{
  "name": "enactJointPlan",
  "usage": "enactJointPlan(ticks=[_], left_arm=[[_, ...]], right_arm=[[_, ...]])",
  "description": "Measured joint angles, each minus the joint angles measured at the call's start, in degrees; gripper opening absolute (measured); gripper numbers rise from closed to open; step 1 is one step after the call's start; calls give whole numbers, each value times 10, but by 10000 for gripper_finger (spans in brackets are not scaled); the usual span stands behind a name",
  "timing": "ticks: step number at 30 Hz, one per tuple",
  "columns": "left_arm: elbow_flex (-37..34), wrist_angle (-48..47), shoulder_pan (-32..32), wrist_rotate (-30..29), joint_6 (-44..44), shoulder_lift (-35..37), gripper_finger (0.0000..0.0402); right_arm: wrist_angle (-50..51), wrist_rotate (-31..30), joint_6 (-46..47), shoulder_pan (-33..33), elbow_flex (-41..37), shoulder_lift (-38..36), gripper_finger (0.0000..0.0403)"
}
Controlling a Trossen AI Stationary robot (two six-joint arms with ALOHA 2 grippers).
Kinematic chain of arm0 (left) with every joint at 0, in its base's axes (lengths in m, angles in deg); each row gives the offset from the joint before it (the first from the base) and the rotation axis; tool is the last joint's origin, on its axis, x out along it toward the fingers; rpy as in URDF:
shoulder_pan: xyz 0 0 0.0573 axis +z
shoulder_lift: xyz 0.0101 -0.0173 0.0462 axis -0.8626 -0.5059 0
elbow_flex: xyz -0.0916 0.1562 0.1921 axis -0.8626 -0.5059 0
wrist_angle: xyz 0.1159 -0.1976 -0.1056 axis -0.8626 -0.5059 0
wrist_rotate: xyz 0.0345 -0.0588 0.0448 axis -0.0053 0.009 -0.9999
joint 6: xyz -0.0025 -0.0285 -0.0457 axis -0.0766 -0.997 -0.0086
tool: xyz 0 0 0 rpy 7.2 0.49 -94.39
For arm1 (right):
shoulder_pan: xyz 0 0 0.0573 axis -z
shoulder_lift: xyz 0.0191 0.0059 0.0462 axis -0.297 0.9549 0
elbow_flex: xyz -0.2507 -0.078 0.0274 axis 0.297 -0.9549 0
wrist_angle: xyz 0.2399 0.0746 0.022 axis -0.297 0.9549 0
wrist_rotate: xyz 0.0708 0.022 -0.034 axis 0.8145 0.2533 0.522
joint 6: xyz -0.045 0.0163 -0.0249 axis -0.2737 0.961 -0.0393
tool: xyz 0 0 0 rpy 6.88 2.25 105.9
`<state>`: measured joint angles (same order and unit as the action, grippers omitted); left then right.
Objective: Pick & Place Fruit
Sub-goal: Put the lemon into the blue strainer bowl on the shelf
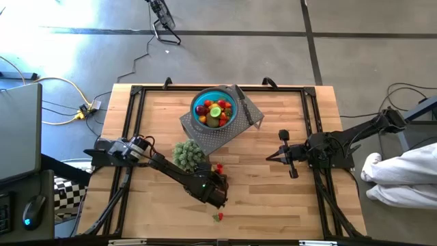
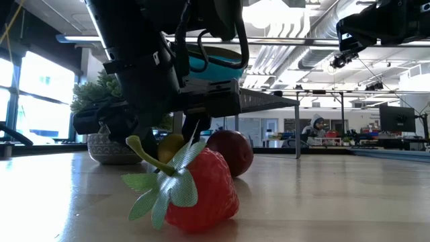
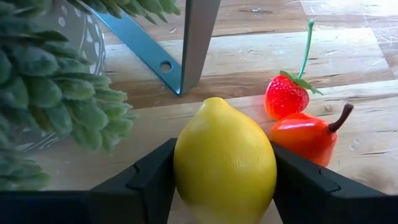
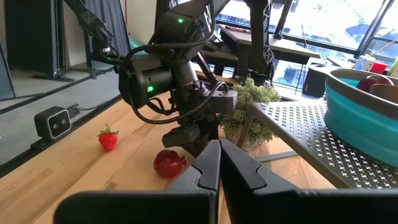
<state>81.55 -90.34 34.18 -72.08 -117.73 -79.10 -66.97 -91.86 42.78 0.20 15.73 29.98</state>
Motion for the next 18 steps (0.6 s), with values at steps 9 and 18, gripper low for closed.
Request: enactJointPlan(ticks=[9,18], left_arm=[[16,3,-13,21,5,0,199],[89,-7,-25,41,75,-3,199]], right_arm=[[0,0,2,0,0,0,3],[-1,0,2,0,0,0,3]])
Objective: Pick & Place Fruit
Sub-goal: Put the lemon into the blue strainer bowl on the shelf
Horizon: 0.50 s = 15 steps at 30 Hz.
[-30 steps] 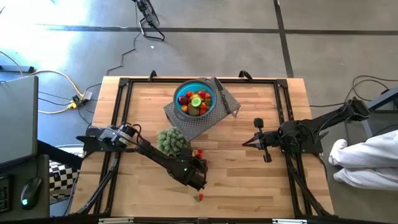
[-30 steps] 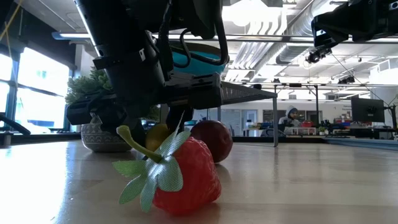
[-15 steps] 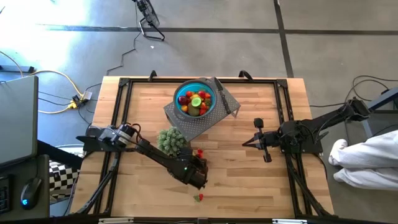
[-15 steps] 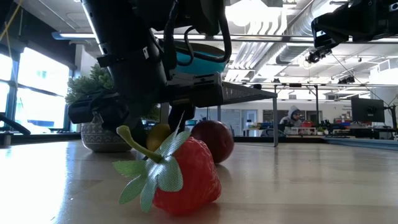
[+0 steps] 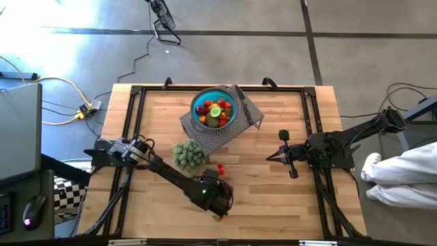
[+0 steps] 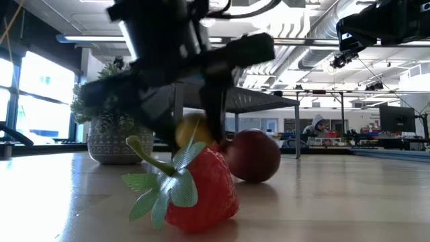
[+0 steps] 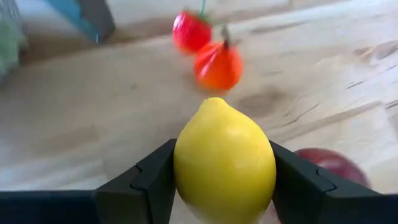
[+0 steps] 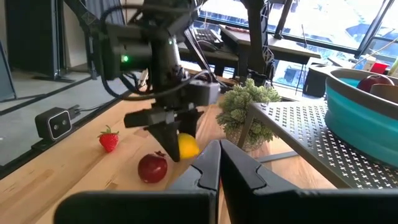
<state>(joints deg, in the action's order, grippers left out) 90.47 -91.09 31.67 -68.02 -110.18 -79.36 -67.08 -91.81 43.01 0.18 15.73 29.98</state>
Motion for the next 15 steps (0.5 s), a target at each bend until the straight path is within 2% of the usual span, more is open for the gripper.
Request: enactJointPlan(ticks=[7,15], left_arm=[[93,-84,2,-23,64,0,199],[230,-183,2,-71,188,0,201]], right_arm=[[0,1,0,0,0,0,3],[0,2,0,0,0,0,3]])
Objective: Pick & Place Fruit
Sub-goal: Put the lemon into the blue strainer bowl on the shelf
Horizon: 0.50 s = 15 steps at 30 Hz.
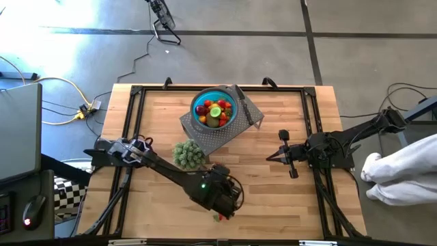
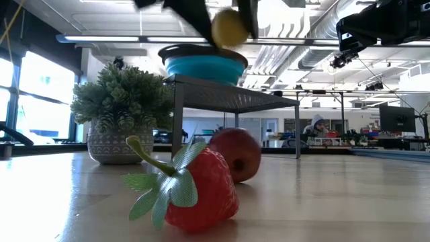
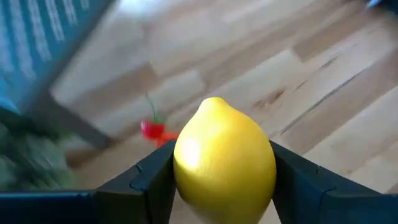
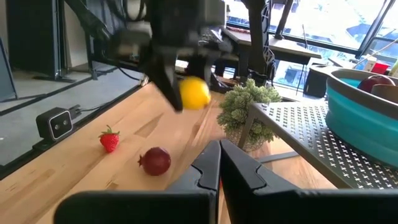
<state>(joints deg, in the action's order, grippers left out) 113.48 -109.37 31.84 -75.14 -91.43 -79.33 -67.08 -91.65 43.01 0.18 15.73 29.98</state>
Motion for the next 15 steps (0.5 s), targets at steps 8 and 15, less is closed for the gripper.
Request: enactJointPlan(ticks=[8,15], left_arm=[[134,-98,0,-98,113,8,205],[117,-132,30,-148,138,71,207]], right_arm=[[0,0,0,0,0,0,3],[5,0,0,0,0,0,3]])
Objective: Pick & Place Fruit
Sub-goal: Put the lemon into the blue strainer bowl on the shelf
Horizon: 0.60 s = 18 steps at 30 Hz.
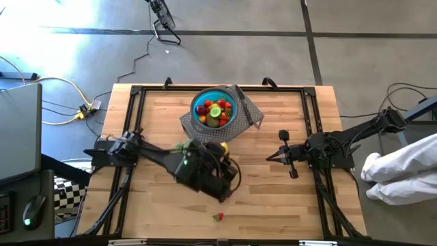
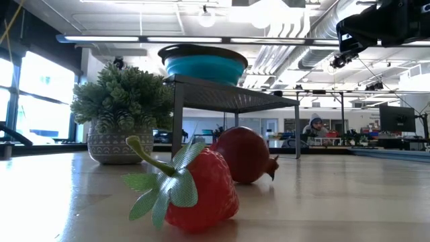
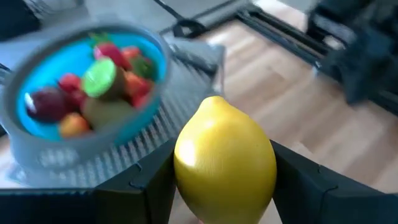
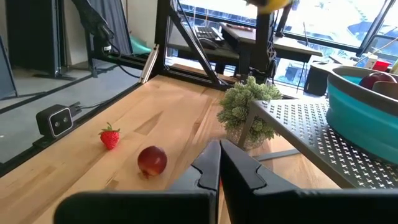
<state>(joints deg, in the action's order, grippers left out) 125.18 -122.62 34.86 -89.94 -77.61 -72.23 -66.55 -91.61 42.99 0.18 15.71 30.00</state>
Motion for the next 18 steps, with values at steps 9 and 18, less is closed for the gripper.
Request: enactJointPlan(ticks=[9,18], left_arm=[[0,2,102,10,104,15,203],[-1,0,215,71,173,15,206]], right_arm=[[3,0,0,0,0,0,3],[10,3,0,0,0,0,3]])
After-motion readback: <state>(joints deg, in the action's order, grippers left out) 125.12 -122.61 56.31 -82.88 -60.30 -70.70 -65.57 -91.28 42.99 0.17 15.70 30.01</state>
